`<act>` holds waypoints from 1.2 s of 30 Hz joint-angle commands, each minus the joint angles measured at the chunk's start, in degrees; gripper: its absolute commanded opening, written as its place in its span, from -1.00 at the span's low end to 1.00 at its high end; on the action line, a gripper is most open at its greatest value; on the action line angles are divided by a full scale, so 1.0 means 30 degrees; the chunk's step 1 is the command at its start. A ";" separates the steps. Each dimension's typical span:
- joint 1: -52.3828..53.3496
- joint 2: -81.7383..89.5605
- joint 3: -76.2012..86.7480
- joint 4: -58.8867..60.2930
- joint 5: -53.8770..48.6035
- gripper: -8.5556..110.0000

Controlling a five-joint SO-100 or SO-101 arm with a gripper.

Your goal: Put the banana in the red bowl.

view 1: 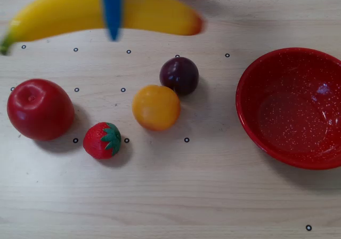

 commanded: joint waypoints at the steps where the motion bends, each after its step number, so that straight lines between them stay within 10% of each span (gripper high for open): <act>1: 0.1729 0.2578 -0.2139 0.1377 -0.1699 -0.85; 16: 1.3066 0.5654 0.6592 -0.7764 -0.4834 -0.85; 36: 1.5586 0.3135 1.5557 -2.1035 -0.3311 -0.85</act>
